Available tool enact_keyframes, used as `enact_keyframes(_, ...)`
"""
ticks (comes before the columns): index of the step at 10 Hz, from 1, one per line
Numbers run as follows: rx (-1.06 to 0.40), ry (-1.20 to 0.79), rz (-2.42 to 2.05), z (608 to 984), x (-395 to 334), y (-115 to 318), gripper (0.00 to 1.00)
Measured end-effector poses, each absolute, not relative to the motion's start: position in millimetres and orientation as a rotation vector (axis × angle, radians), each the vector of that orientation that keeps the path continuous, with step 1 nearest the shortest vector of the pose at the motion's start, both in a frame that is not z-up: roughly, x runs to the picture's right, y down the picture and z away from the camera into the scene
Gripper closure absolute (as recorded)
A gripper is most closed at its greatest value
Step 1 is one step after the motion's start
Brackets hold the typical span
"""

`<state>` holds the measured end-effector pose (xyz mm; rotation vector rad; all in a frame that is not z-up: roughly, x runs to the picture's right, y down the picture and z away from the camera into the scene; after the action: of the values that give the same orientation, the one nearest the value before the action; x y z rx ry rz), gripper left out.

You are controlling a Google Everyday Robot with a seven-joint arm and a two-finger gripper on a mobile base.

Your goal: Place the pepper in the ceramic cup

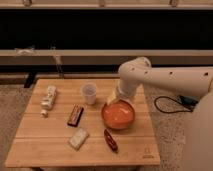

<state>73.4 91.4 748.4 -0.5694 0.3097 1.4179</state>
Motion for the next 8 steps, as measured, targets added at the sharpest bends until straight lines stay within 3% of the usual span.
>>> enact_keyframes(5,-0.594,0.331,1.321,695,34,197,0.2)
enact_keyframes(8,-0.614,0.368,1.278,699,21,262,0.2)
